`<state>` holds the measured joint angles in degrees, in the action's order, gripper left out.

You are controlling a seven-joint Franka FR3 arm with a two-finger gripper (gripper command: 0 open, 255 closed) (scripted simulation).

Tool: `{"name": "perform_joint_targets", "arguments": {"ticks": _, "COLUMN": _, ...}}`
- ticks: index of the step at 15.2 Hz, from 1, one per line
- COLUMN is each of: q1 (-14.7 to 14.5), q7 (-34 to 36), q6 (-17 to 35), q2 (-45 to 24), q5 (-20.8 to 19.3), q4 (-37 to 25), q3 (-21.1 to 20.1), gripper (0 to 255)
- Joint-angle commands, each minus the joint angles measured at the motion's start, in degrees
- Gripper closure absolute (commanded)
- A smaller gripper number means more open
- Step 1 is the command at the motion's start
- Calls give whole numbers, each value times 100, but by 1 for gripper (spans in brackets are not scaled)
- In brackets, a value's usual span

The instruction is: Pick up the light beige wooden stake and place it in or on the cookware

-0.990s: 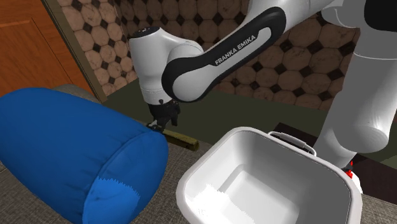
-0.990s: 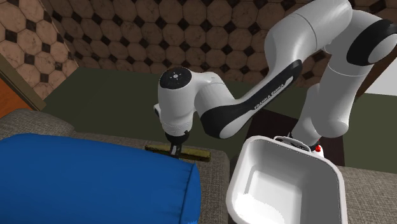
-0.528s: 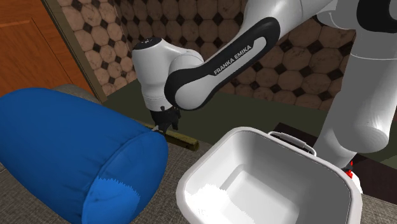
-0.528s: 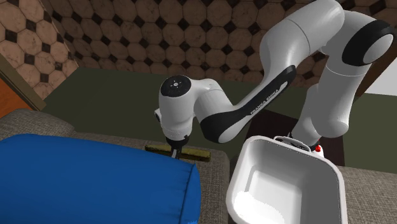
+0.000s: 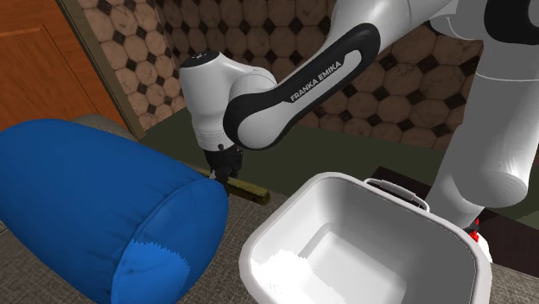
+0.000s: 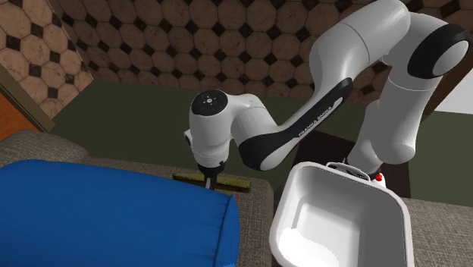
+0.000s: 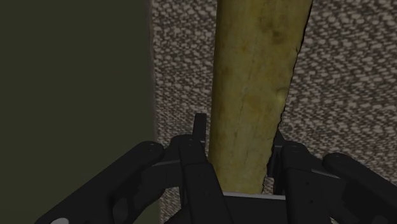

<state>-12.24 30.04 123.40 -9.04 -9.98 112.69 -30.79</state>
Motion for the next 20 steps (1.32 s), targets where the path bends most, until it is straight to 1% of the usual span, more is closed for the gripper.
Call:
{"name": "perform_joint_targets", "arguments": {"ticks": 1, "q1": 1, "q7": 1, "q6": -1, "q2": -4, "q5": -2, "q4": -2, "q3": 2, "gripper": 255}}
{"name": "perform_joint_targets", "arguments": {"ticks": 6, "q1": 2, "q7": 0, "q6": 5, "q2": 0, "q5": 0, "q4": 8, "q3": 2, "gripper": 255}}
{"name": "perform_joint_targets", "arguments": {"ticks": 20, "q1": 43, "q7": -235, "q6": -983, "q2": 352, "q5": 280, "q4": -696, "q3": -40, "gripper": 255}}
